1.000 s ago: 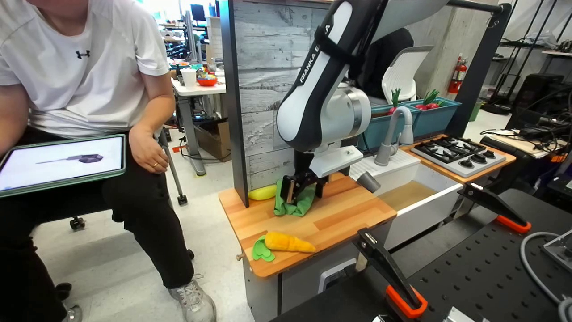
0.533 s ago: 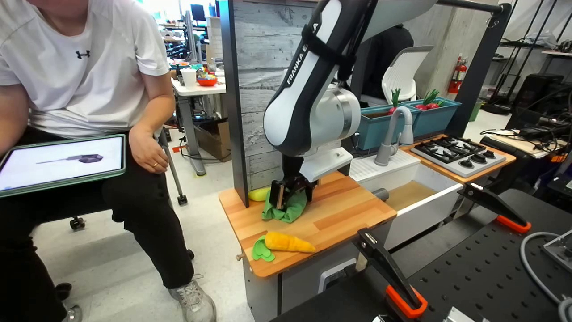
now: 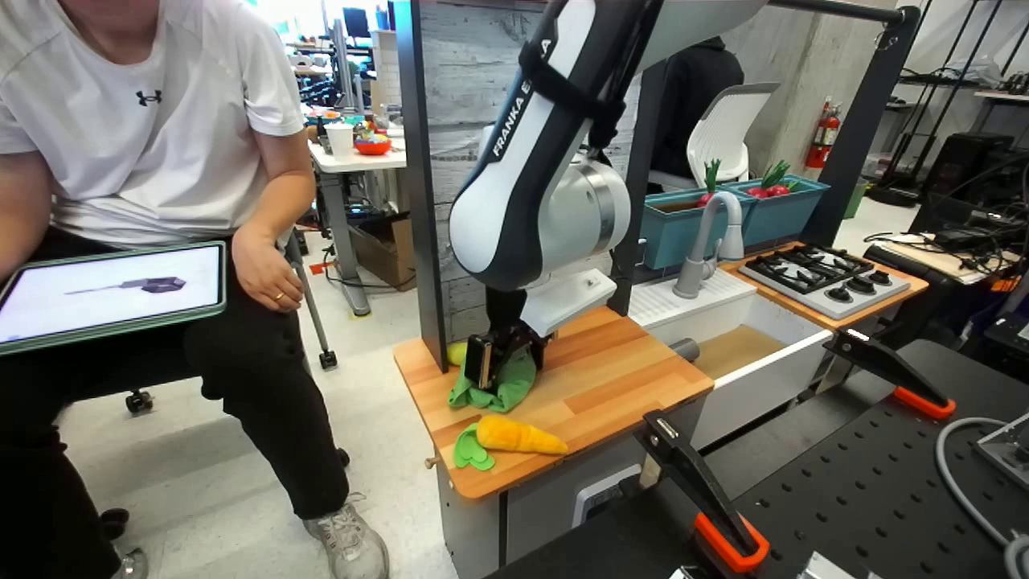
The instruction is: Move the faucet of the sink slightly to the right. Move the green towel to the right and to the left.
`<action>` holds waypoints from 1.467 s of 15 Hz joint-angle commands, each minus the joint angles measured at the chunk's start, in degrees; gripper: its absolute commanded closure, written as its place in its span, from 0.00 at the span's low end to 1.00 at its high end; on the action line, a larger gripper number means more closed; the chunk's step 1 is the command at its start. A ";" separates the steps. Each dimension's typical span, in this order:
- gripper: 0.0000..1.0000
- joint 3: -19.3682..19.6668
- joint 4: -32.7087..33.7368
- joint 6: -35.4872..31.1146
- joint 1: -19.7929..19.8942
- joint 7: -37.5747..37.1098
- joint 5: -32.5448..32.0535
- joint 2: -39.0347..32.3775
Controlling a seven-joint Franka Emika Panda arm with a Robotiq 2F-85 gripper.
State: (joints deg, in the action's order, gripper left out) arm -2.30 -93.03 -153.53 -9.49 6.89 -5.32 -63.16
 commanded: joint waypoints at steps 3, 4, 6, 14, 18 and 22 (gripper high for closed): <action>0.00 -0.52 0.55 1.16 -1.20 -0.61 -1.19 -0.17; 0.00 -0.47 0.19 0.98 -1.33 -0.78 -1.16 0.32; 0.00 -0.28 -0.85 0.38 -1.70 -1.19 -1.17 1.50; 0.00 -0.01 -8.98 -2.32 -1.57 -3.69 -0.48 10.72; 0.00 -0.15 -15.09 -3.69 -0.61 -4.94 -0.03 17.86; 0.00 -0.21 -13.97 -1.58 -0.22 -4.80 -0.35 18.11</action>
State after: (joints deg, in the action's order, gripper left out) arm -2.23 -107.28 -155.28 -9.97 2.36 -5.26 -44.88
